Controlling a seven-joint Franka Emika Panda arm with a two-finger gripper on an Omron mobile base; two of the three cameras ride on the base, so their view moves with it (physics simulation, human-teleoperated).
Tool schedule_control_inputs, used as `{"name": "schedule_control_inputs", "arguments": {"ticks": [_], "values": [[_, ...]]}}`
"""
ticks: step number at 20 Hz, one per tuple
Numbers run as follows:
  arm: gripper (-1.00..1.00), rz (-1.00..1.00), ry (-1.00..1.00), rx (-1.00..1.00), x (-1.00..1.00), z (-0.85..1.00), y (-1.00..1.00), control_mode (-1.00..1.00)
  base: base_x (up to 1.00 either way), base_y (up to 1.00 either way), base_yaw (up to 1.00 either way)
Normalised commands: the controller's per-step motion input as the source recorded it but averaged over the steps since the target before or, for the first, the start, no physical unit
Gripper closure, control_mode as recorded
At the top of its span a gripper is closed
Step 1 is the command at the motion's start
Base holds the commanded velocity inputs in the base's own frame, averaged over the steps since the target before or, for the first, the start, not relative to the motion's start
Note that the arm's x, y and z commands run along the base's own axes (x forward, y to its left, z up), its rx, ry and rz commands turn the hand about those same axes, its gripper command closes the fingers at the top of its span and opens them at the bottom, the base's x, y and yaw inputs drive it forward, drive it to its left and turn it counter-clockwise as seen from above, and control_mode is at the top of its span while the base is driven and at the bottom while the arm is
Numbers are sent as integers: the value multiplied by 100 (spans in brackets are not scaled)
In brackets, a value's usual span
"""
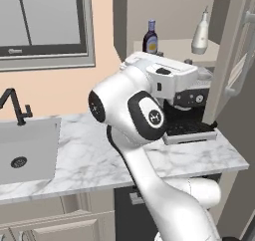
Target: Move the condiment bottle and oil and vinegar bottle from the cabinet to the dining counter.
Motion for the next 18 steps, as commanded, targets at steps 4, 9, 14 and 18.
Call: {"name": "schedule_control_inputs", "arguments": {"ticks": [4, 9, 14, 18], "values": [[-100, -28, 5, 6, 10, 0, -53, -100, 0, 0, 0], [-100, -28, 0, 8, -3, 0, -71, -100, 0, 0, 0], [-100, -26, 0, 8, -35, 0, -82, -100, 0, 0, 0], [-100, -26, -2, 11, -80, 0, -98, -100, 0, 0, 0]]}}
